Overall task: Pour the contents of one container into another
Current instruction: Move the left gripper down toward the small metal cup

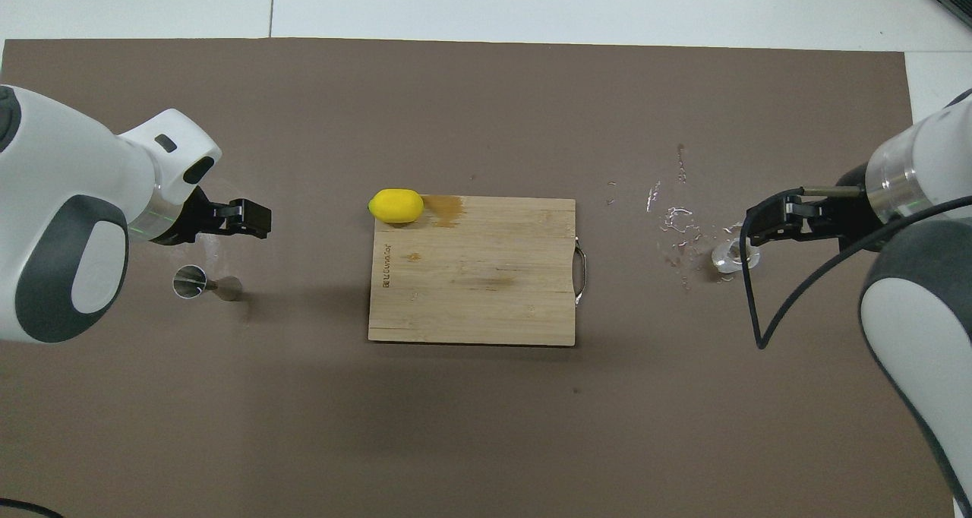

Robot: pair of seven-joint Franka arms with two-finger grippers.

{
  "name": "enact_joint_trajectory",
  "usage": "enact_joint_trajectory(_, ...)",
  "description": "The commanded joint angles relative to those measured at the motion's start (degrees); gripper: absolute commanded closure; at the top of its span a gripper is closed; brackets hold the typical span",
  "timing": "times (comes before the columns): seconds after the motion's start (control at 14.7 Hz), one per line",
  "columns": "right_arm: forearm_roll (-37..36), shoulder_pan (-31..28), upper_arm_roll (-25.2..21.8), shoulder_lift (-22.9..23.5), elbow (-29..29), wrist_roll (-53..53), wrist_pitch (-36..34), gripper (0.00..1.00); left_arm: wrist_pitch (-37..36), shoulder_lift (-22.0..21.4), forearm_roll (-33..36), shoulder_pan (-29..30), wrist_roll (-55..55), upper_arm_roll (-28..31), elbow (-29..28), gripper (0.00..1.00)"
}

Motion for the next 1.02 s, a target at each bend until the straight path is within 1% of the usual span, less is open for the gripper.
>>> enact_joint_trajectory(0.0, 1.28, -0.80, 0.21, -0.84, -1.02, -1.11, 1.06, 0.00, -0.34, -0.29, -6.30, 4.68, 14.59, -0.06, -0.66, 0.00)
enact_joint_trajectory(0.14, 1.19, -0.80, 0.21, -0.84, -1.02, -1.11, 1.06, 0.00, -2.10, 0.05, -11.74, 8.54, 23.54, -0.07, -1.02, 0.00)
enact_joint_trajectory(0.27, 1.28, -0.80, 0.21, -0.84, -1.02, -1.11, 1.06, 0.00, -2.54, 0.32, -16.24, 11.09, 35.75, -0.06, -2.15, 0.00)
enact_joint_trajectory(0.41, 1.28, -0.80, 0.21, -0.84, -1.02, -1.11, 1.06, 0.00, -3.42, 0.58, -20.28, 12.77, 43.34, -0.15, -3.56, 0.00)
enact_joint_trajectory(0.48, 1.28, -0.80, 0.21, -0.84, -1.02, -1.11, 1.06, 0.00, -5.16, 1.54, -22.73, 13.82, 47.20, -0.15, -3.74, 0.00)
enact_joint_trajectory(0.61, 1.19, -0.80, 0.21, -0.84, -1.11, -1.11, 1.06, 0.00, -9.29, 4.17, -27.75, 16.98, 59.30, -0.06, -3.48, 0.00)
enact_joint_trajectory(0.68, 1.28, -0.80, 0.21, -0.84, -1.02, -1.11, 1.06, 0.00, -11.49, 5.32, -28.81, 19.00, 65.63, -0.06, -3.31, 0.00)
enact_joint_trajectory(0.82, 1.28, -0.80, 0.21, -0.84, -1.02, -1.11, 1.06, 0.00, -17.80, 7.51, -31.62, 23.57, 73.13, -0.06, -3.30, 0.00)
enact_joint_trajectory(0.88, 1.28, -0.80, 0.21, -0.84, -1.02, -1.11, 1.06, 0.00, -22.10, 9.53, -34.07, 25.68, 75.95, -0.06, -3.30, 0.00)
enact_joint_trajectory(0.95, 1.28, -0.80, 0.21, -0.84, -1.02, -1.11, 1.06, 0.00, -24.14, 10.85, -35.75, 27.26, 79.63, -0.06, -3.30, 0.00)
